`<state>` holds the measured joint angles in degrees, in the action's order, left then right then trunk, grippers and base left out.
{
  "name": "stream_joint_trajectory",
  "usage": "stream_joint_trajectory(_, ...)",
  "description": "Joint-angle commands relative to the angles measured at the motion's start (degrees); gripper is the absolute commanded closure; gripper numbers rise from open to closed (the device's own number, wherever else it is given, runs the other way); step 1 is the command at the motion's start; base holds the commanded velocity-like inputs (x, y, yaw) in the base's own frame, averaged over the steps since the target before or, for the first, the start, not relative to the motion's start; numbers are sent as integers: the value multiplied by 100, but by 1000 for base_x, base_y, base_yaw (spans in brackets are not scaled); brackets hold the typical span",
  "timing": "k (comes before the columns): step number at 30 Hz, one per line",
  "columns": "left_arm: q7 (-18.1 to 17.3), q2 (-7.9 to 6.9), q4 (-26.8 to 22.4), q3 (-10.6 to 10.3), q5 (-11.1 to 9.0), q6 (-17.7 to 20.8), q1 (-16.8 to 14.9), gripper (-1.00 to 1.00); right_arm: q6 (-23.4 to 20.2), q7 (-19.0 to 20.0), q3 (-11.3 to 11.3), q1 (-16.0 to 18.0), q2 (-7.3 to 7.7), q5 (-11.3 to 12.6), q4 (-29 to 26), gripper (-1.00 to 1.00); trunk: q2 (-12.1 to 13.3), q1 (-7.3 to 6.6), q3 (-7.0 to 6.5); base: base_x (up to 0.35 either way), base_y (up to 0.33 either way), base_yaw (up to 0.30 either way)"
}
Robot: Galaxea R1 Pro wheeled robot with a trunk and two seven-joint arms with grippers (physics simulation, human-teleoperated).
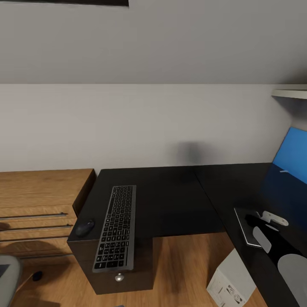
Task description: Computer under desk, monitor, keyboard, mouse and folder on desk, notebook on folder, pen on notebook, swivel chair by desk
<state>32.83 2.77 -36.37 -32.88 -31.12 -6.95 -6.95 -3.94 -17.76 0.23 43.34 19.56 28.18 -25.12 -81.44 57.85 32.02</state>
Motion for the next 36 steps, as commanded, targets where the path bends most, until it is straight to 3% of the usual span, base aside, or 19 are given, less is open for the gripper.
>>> stream_joint_trajectory(1, 38, -5, -2, -41, -59, -40, -7, -100, -40, -26, 3, 1, 2, 12, -12, -100, -3, 0, 6, 3, 0, 0)
stream_joint_trajectory(5, 56, -5, -7, -42, -59, -44, -8, -100, -60, -26, 3, 5, 3, 12, -6, -100, -3, 0, 6, 2, 0, 0)
stream_joint_trajectory(10, 80, 3, -10, -43, -57, -62, -8, -100, -259, -26, -2, 7, 11, 16, -4, -100, -204, 110, 95, 0, 0, 0)
stream_joint_trajectory(24, 84, -3, -11, -43, -57, -69, -8, -100, -316, -26, -1, 8, 13, 114, -3, -100, -204, 110, 95, 0, 0, 0)
stream_joint_trajectory(29, 94, -4, -17, -42, -60, -69, -8, -100, -317, -26, 0, 8, 13, 117, -5, -100, -404, 219, 185, 0, 0, 0)
stream_joint_trajectory(36, 82, -4, -19, -35, -60, -69, -8, -100, -318, -26, -1, 8, 13, 118, -10, -100, -404, 219, 185, 0, 0, 0)
